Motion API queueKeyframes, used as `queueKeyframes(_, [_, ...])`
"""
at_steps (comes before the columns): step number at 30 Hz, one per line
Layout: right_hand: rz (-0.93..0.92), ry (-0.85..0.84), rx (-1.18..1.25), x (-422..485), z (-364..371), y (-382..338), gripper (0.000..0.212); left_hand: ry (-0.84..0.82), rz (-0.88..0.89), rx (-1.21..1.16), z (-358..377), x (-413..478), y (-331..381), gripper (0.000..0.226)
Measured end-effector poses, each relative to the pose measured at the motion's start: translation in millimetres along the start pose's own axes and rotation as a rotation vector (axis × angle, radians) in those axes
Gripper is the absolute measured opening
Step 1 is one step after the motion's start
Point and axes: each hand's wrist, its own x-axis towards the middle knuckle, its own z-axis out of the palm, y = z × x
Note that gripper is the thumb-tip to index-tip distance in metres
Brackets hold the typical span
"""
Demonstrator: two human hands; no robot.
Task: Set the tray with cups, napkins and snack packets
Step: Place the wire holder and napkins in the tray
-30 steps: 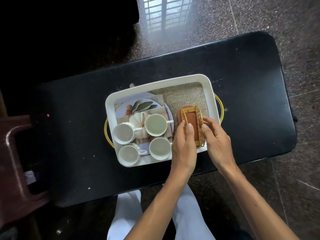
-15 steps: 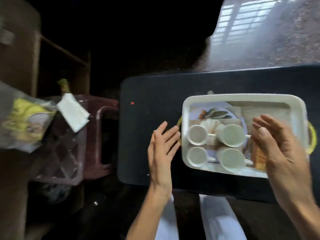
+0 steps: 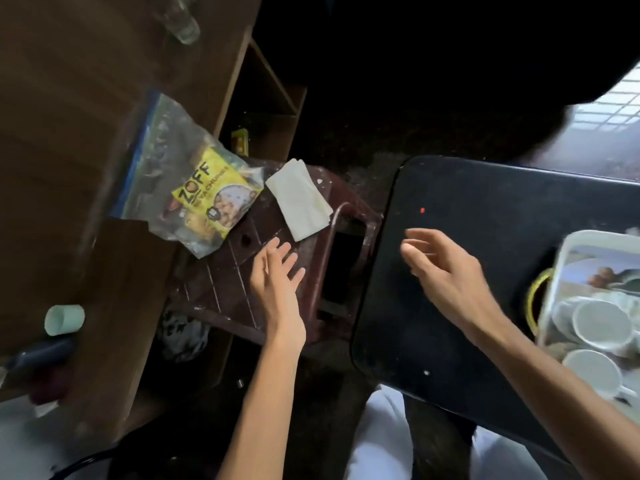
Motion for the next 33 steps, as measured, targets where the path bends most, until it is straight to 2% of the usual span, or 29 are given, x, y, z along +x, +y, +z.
queueKeyframes(6, [-0.011,-0.021,-0.115,71,101,-36,0.038,-0.019,-0.136,-0.04,0,72,10,0.033])
queueKeyframes(9, [0.022,-0.01,-0.194,95,128,-41,0.039,-0.054,-0.128,0.002,6,91,12,0.036])
queueKeyframes(12, [0.095,-0.027,-0.166,108,144,-34,0.038,-0.103,-0.135,0.023,7,103,11,0.04])
queueKeyframes(15, [0.147,0.012,-0.117,115,152,-26,0.044,-0.138,-0.162,0.019,5,110,10,0.042])
queueKeyframes(19, [0.145,0.065,-0.093,120,156,-23,0.031,-0.164,-0.159,0.012,2,115,5,0.039])
queueKeyframes(26, [0.194,0.016,0.005,120,160,-32,0.017,-0.223,-0.141,0.053,2,115,1,0.021])
queueKeyframes(33, [0.24,-0.091,0.377,85,125,-30,0.012,-0.278,-0.149,0.003,11,102,-2,0.033])
